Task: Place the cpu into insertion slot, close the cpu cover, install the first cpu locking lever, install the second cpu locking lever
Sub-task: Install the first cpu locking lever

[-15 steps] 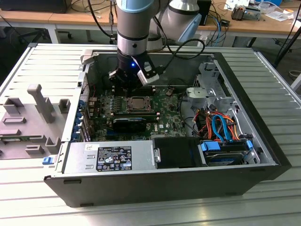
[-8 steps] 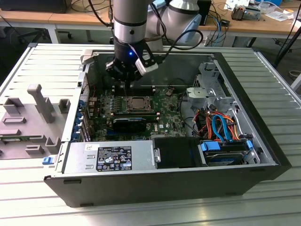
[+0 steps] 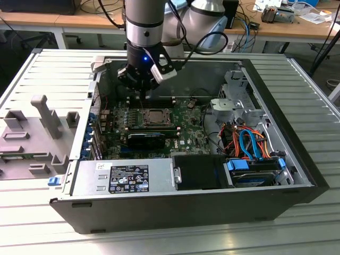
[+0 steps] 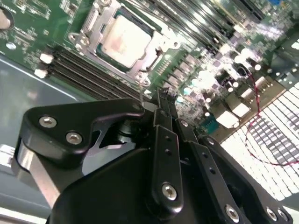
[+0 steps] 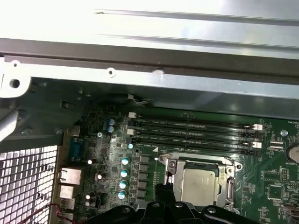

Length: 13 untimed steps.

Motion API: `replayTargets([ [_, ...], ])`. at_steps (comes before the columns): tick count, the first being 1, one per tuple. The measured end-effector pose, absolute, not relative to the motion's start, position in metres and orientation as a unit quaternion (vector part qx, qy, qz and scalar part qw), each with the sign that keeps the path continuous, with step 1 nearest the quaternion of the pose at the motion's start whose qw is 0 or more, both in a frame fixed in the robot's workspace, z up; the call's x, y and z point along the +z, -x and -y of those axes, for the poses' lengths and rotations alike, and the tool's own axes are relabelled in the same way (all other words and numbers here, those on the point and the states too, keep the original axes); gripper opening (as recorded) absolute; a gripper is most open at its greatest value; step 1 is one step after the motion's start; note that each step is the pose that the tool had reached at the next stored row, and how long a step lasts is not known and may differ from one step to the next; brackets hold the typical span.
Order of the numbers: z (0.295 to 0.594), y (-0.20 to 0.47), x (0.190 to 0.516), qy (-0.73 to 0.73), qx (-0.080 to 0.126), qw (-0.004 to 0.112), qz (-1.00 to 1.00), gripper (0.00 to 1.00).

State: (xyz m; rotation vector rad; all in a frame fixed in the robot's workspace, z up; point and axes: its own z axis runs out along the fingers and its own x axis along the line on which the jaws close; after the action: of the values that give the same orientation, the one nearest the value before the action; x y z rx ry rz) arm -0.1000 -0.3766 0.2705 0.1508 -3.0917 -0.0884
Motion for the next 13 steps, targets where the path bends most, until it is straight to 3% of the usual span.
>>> replayTargets([
  [13, 0.357, 0.119, 0.270, -0.049, -0.029, 0.018, 0.998, 0.11],
])
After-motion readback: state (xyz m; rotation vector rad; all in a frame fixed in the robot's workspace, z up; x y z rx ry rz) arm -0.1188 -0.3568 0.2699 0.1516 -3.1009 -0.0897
